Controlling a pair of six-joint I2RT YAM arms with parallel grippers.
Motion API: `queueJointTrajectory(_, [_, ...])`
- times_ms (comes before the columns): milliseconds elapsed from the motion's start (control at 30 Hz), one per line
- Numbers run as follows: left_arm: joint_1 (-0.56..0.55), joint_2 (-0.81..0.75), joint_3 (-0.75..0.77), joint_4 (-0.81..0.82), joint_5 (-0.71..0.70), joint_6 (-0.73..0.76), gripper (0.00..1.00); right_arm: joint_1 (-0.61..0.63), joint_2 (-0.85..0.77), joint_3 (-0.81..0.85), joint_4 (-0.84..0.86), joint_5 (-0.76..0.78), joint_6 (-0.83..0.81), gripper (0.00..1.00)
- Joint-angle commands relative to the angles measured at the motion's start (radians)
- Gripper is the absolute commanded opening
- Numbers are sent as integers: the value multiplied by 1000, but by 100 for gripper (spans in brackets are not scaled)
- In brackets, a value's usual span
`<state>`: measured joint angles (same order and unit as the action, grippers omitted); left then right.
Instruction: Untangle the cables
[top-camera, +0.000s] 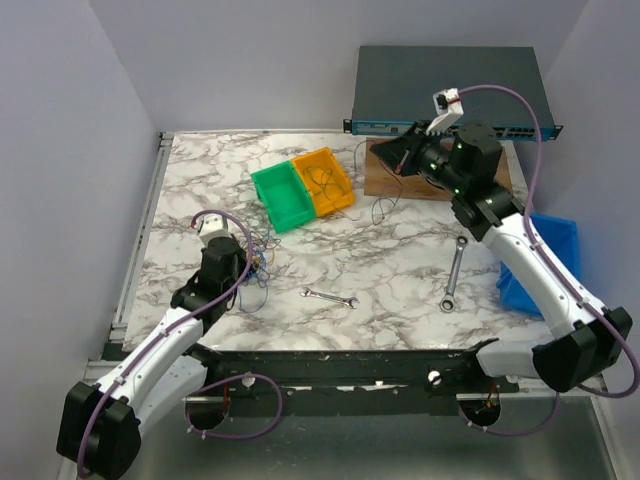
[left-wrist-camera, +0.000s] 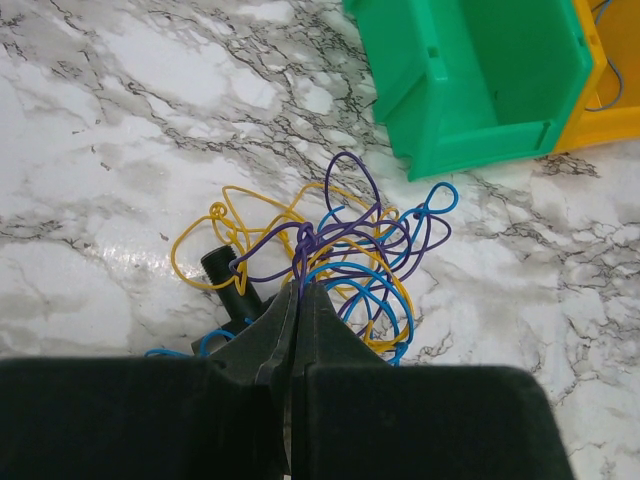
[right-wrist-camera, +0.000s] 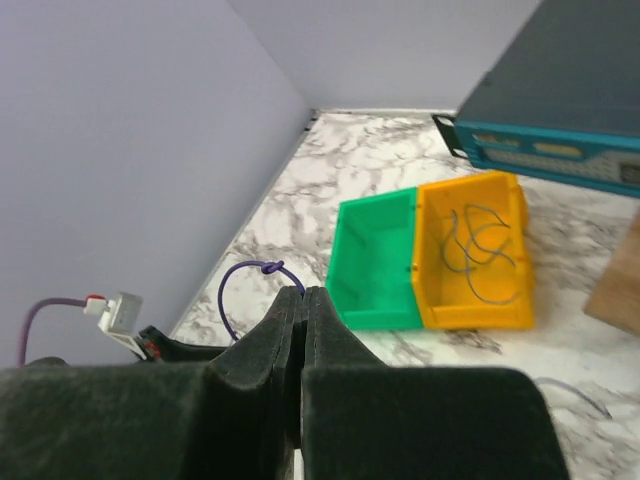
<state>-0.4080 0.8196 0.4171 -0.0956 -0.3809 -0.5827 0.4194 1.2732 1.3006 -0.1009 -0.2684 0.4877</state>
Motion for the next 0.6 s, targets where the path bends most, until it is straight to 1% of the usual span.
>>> queueJointTrajectory(0, [2,2,20,16,13,15,1,33,108,78,142,-112,74,1])
queueJointTrajectory(367, [1,25,23,24,25,9,2,160,383,256,294,-72,84,1])
queueJointTrajectory(467, [1,24,23,18,21,8,2,183,467,305,357,-65,112,1])
queueJointTrajectory(567, [1,20,21,20,20,8,2,208,556,392,392,-52,131,1])
